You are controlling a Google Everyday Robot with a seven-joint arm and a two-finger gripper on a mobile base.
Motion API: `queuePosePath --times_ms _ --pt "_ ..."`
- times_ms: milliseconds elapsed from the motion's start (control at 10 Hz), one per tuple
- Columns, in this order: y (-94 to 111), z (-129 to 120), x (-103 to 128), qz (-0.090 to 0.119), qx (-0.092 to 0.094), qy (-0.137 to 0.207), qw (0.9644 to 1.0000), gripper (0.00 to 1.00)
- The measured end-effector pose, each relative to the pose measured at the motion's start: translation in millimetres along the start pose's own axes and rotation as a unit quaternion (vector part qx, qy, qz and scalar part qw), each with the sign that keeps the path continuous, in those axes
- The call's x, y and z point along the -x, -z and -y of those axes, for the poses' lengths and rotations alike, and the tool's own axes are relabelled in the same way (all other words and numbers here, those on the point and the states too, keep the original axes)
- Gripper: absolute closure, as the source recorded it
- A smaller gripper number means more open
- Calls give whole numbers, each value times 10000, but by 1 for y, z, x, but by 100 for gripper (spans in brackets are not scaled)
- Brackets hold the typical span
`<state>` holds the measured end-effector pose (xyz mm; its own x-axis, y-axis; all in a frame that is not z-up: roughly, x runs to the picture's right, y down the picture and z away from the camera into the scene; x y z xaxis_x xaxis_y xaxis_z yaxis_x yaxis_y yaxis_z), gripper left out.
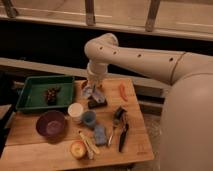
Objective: Wipe red bowl with towel
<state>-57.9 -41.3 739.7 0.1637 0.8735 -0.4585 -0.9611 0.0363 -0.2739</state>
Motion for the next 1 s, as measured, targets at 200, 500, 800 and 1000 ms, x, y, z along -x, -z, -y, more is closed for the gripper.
queuePosePath --times_ms 200,500,800,1000 --pt "-3 -7 22 40 454 -246 9987 100" --pt "-6 -4 36 40 933 -458 9946 100" --pt "-6 -3 36 50 938 -459 9945 100" --pt "-21 -3 47 88 934 -403 9948 100"
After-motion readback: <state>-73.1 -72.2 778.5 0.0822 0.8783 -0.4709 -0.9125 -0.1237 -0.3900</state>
